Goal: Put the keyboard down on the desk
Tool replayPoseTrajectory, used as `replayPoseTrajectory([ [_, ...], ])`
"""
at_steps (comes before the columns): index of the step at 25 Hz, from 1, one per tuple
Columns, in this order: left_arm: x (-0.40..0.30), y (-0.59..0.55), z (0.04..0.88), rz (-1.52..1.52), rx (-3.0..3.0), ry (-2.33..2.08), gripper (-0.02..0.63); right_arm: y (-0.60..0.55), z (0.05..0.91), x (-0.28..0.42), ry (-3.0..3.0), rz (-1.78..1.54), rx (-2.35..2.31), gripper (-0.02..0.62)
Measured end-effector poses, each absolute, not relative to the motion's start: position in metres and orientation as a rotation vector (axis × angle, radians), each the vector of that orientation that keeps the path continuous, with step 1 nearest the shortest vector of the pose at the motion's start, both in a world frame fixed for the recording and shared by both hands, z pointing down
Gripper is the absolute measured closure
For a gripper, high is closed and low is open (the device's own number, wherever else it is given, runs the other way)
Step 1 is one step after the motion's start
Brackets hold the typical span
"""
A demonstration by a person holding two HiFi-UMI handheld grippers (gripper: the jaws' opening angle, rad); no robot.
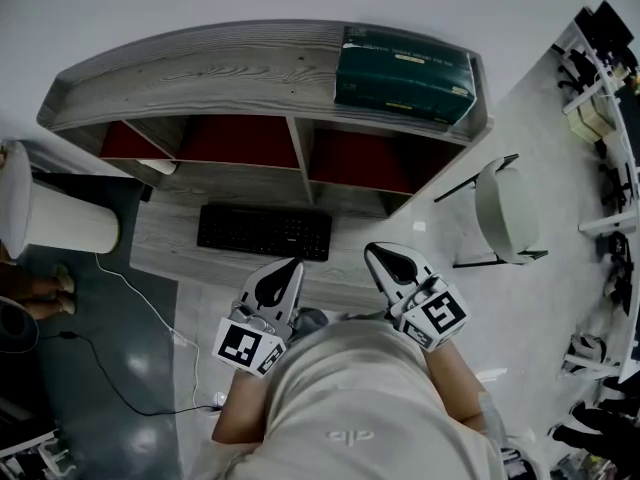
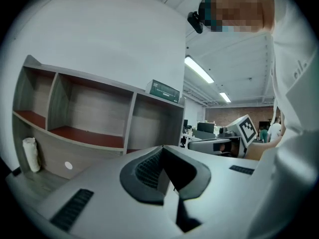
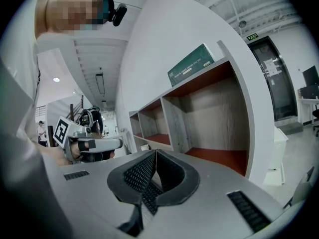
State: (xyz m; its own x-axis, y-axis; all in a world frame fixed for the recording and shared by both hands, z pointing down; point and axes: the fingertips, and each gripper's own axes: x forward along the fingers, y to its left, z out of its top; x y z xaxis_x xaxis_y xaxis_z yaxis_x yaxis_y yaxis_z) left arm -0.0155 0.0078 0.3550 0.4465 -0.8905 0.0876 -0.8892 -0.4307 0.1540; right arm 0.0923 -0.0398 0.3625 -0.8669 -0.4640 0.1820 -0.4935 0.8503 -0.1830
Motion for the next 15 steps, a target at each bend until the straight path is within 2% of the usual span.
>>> replayPoseTrajectory([
  [4,-0.0236,0.0056,0.3530,-0.074,2.472,-1.566,0.592,-0.0385,0.3625,0.0926,-2.897,0.333,0.774,0.565],
  [15,-0.0279,0.0026,0.3514,0.006,2.525,-1.603,0.592,-0.0398,0.3624,0.0839,-2.885,0.324,0.778,0.565],
])
